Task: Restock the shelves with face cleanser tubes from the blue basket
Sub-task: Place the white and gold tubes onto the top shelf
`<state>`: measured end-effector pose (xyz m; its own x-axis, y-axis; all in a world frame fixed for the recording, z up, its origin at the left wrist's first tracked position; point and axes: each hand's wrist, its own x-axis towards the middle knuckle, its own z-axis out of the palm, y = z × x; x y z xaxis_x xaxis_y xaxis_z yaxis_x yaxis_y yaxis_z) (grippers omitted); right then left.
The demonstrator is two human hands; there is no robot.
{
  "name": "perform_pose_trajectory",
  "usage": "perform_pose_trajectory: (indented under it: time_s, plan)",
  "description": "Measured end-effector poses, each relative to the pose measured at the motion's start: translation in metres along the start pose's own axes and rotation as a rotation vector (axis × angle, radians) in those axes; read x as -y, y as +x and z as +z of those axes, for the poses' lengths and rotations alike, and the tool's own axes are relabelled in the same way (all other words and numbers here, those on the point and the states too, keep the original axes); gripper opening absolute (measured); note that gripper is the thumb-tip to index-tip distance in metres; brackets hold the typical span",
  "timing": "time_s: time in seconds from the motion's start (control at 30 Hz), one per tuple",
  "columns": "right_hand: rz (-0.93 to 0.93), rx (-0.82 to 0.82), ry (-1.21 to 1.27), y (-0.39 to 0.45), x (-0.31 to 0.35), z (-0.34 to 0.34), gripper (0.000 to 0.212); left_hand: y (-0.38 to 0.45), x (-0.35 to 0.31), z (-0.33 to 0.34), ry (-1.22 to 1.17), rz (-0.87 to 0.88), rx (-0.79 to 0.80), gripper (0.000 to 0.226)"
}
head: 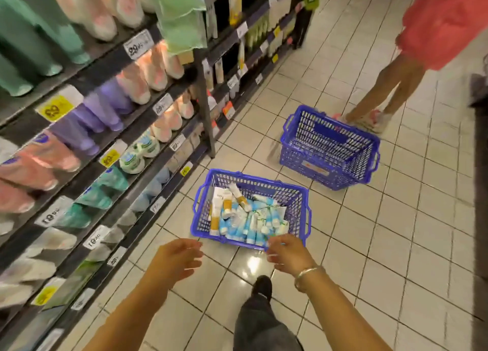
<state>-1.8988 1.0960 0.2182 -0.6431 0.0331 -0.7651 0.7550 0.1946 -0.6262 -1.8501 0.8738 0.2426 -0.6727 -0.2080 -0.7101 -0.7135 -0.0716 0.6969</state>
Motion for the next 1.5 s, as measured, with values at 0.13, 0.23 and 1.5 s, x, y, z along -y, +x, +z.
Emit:
perform_pose_trajectory:
  time_s: [0.13,0.23,1.5]
  plan:
    - [0.071,-0.027,0.028,0.078,0.018,-0.048,0.012,0.060,-0.026,0.055,0.009,-0.023,-0.016,0.014]
    - [0.149,-0.056,0.093,0.132,0.018,-0.074,0.018,0.106,-0.038,0.088,0.023,-0.060,-0.008,0.013]
    - [-0.123,-0.013,-0.400,0.610,-0.126,0.117,0.026,0.585,0.227,0.152,0.704,-0.274,-0.342,0.033]
